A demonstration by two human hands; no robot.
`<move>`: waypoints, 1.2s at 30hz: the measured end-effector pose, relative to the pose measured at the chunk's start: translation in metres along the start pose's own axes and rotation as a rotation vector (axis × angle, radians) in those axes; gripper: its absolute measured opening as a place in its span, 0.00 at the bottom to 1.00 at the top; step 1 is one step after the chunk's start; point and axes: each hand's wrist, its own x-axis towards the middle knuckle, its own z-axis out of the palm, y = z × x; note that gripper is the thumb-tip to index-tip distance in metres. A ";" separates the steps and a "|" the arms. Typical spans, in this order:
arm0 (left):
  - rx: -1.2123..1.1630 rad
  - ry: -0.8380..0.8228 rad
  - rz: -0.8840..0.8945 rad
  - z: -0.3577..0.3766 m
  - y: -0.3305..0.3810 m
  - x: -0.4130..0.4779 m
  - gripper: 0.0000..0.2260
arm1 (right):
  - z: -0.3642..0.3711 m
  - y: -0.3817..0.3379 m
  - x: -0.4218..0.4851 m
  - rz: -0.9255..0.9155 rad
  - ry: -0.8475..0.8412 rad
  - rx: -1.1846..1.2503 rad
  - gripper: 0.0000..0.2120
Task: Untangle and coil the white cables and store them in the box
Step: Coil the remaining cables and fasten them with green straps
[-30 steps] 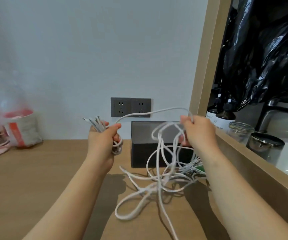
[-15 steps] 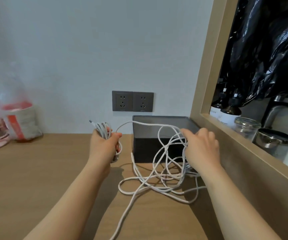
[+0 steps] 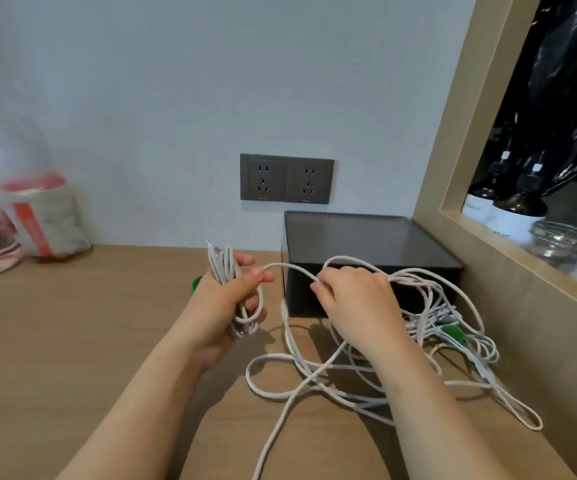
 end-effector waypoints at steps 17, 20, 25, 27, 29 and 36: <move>0.222 0.242 0.163 -0.002 -0.015 0.009 0.02 | 0.019 -0.019 -0.012 0.103 0.230 0.557 0.16; 0.235 0.264 0.181 0.000 -0.016 0.009 0.02 | 0.019 -0.031 -0.016 0.107 0.110 0.546 0.17; 0.269 0.201 0.203 0.002 -0.015 0.005 0.05 | 0.022 -0.030 -0.010 0.348 -0.179 0.888 0.12; 0.261 0.154 0.182 0.004 -0.015 0.004 0.08 | 0.020 -0.028 -0.010 0.442 -0.218 1.019 0.09; 0.224 0.121 0.158 0.006 -0.015 0.003 0.14 | 0.014 -0.027 -0.010 0.519 -0.285 1.206 0.13; -0.088 -0.057 -0.118 0.014 -0.010 -0.007 0.19 | 0.018 -0.030 -0.008 0.529 -0.182 1.169 0.13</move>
